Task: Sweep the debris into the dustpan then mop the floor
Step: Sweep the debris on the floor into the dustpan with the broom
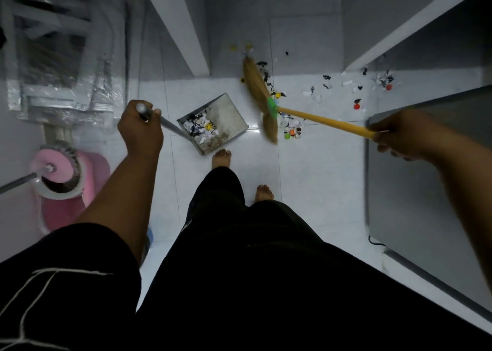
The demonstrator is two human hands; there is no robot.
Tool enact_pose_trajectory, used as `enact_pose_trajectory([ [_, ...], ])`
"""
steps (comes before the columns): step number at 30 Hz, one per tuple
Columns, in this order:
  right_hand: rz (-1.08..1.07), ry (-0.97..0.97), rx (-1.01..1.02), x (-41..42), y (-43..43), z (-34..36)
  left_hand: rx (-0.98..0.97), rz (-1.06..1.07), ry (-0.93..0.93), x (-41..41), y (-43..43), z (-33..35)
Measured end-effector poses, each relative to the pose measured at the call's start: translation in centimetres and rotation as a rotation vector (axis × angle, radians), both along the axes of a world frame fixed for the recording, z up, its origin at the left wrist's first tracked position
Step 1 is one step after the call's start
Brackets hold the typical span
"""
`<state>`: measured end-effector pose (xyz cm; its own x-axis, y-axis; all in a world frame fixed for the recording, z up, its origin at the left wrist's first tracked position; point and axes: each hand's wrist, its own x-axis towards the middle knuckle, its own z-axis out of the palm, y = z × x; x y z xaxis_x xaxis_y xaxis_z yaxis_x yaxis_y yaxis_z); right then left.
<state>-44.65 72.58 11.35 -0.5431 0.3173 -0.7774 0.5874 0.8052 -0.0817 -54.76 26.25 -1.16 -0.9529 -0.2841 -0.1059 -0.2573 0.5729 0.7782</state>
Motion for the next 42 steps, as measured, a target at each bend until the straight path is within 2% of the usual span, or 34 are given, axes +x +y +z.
enact_pose_trajectory([
  [5, -0.193, 0.122, -0.106, -7.6, -4.9, 1.8, 0.006, -0.098, -0.057, -4.4, -0.5, -2.9],
  [9, -0.380, 0.184, -0.228, -14.3, -8.1, 0.4, 0.006, -0.111, -0.089, -6.3, -1.5, -4.2],
  [13, -0.547, 0.145, -0.340, -20.6, -10.2, -2.6, -0.067, -0.111, -0.118, -6.9, -3.1, -5.2],
  [17, -0.588, 0.062, -0.391, -24.7, -11.4, -6.4, -0.125, -0.103, -0.103, -6.9, -4.4, -5.6],
  [23, -0.593, -0.049, -0.246, -24.4, -10.9, -9.7, -0.098, -0.033, -0.134, -6.4, -4.7, -5.8],
  [28, -0.574, 0.052, -0.183, -21.0, -6.3, -5.6, -0.140, -0.067, -0.151, -6.2, -4.2, -5.5],
  [34, -0.606, 0.124, -0.279, -19.3, -2.9, 0.2, -0.103, -0.072, -0.187, -6.2, -2.8, -5.7],
  [42, -0.695, 0.274, -0.440, -26.1, -6.2, -6.2, -0.037, -0.090, -0.144, -7.7, 0.5, -5.8],
])
